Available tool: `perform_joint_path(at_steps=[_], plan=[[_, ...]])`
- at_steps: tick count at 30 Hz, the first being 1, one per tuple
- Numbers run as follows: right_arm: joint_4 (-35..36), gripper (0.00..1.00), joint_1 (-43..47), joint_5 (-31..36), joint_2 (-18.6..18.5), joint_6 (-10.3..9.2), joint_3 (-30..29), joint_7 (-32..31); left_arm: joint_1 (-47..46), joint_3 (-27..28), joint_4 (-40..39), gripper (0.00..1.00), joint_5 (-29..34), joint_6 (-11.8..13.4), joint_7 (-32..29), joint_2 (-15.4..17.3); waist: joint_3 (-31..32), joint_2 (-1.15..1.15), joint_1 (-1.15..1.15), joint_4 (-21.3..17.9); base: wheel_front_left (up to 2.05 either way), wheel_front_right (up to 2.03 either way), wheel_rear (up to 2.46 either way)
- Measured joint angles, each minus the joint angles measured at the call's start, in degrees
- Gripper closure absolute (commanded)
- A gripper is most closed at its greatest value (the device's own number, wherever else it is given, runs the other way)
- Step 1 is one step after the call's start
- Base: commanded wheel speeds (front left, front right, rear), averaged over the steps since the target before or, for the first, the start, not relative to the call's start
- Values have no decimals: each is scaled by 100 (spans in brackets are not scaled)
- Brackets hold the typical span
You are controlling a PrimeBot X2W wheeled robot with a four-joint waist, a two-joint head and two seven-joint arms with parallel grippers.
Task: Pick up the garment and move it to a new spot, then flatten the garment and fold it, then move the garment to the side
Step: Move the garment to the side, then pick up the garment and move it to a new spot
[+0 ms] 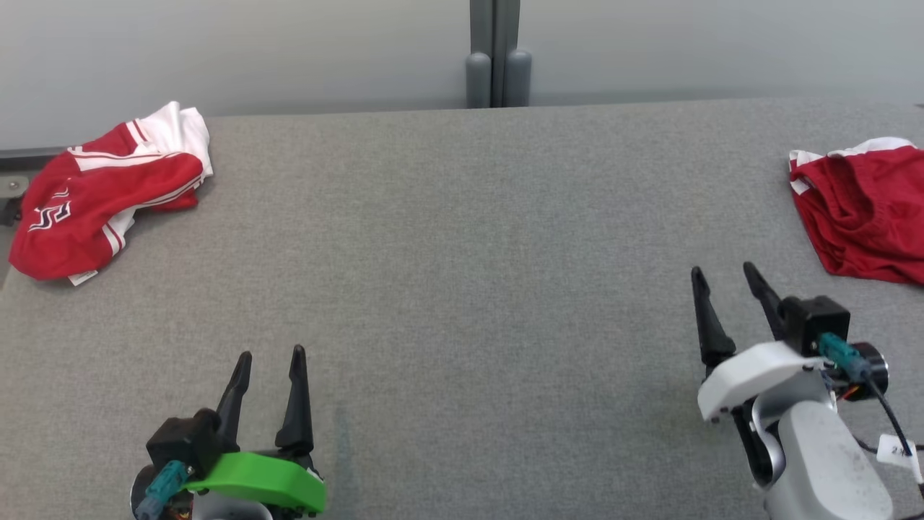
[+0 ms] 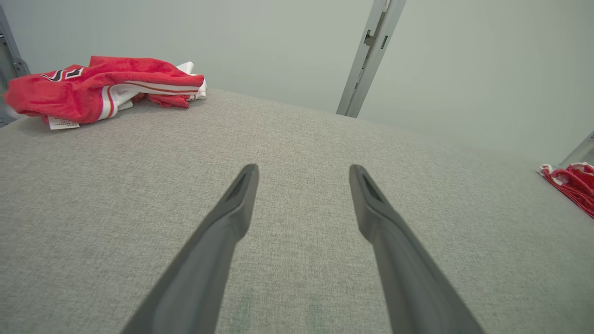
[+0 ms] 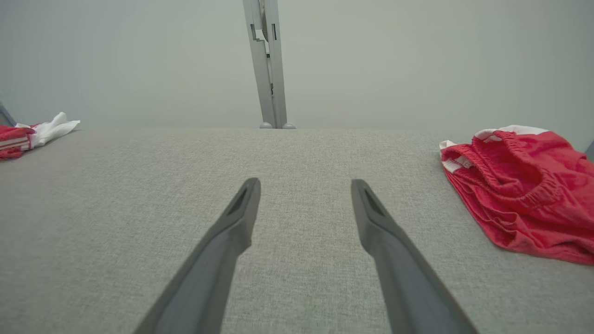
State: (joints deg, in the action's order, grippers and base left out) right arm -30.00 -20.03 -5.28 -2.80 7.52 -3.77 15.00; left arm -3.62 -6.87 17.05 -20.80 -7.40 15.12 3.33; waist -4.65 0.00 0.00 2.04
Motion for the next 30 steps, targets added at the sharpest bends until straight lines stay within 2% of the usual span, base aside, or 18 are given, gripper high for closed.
perform_joint_path(at_steps=[6,14,30], plan=[[559,0,807,-231,3,0,197,0,247,10,-25,0,-33,0,0,-16,211,0,0,9,0,0,0],[935,0,1379,-286,1,0,164,-1,415,-16,-27,0,-60,0,0,-30,369,0,0,-11,0,0,0],[1048,0,1446,-379,1,0,134,0,411,-70,-29,0,-75,0,0,-38,364,0,0,-14,0,0,0]])
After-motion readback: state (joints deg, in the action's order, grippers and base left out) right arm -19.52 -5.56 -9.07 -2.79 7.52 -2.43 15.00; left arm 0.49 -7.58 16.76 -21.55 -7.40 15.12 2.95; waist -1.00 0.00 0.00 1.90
